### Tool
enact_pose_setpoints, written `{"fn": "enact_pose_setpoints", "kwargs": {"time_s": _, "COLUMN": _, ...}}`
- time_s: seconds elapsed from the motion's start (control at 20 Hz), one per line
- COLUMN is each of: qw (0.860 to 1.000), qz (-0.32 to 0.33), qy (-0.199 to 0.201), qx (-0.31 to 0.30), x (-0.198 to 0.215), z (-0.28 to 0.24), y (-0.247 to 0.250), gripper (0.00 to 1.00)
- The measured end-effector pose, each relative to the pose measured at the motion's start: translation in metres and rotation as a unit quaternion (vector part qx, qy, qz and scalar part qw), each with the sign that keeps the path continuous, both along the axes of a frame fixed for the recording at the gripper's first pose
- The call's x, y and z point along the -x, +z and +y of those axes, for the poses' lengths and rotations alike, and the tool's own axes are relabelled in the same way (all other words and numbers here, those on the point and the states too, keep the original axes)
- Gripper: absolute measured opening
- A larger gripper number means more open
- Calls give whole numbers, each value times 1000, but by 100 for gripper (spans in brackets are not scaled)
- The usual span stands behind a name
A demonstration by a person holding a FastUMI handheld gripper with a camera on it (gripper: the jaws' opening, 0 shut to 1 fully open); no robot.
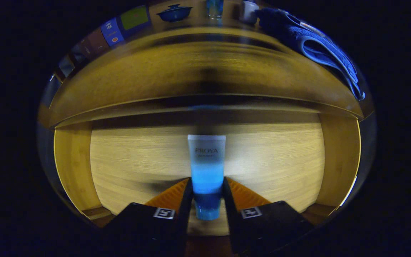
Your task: Pull open the drawer, take out the items inside it, and place them on the countertop above the cabinet.
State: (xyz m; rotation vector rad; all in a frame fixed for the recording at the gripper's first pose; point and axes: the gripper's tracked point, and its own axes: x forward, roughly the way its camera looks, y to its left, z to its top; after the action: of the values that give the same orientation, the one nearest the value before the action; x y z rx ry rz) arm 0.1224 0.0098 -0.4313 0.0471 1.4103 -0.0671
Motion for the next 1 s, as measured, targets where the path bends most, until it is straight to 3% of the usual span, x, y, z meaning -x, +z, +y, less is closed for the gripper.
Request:
{"fn": "enact_pose_setpoints", "kwargs": {"time_s": 0.1, "qw": 1000, "qz": 0, "qy": 2, "qx": 1, "x": 1, "z": -1, "y": 4, "gripper": 45}}
{"fn": "enact_pose_setpoints", "kwargs": {"time_s": 0.75, "qw": 992, "qz": -114, "qy": 19, "qx": -51, "x": 0, "z": 1, "y": 75, "gripper": 45}}
{"fn": "enact_pose_setpoints", "kwargs": {"time_s": 1.0, "qw": 980, "qz": -194, "qy": 21, "qx": -44, "x": -42, "z": -2, "y": 134, "gripper": 44}}
